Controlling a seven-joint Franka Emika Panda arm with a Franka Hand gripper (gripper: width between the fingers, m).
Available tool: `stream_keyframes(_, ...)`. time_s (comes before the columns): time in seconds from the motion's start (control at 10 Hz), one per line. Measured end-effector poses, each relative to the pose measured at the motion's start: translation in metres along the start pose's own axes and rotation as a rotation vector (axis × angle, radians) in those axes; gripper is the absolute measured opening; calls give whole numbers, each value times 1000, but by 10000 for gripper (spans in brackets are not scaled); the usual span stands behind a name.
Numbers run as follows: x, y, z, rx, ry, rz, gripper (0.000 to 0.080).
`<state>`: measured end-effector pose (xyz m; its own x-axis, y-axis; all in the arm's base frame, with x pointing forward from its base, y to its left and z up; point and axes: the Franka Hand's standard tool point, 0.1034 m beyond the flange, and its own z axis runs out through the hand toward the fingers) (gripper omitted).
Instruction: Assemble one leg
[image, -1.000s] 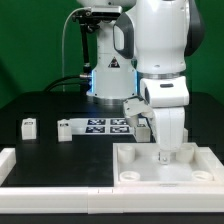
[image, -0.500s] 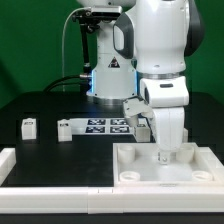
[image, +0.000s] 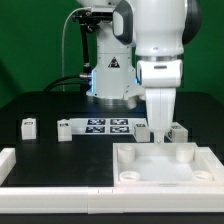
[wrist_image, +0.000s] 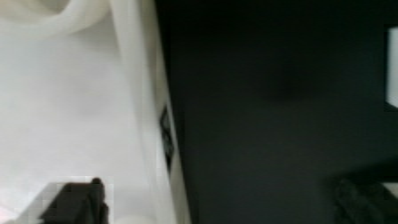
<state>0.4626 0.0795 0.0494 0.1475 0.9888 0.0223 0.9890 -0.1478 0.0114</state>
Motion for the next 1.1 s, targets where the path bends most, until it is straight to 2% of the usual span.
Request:
stream_keyframes(0.1, -1, -4, -10, -13, -5, 5, 649)
stream_keyframes(0.4, -2, -5, -5, -5, -4, 32, 649)
stream_keyframes(0.7, -1, -6, -5, 0, 1, 279, 649)
stream_keyframes(0.8, -4, -14, -3, 17, 10, 524, 649)
stream_keyframes(0.9, -2, -20, -2, 22, 15, 685, 649)
stream_keyframes(1.1, 12, -35, -1, 30, 19, 945, 649)
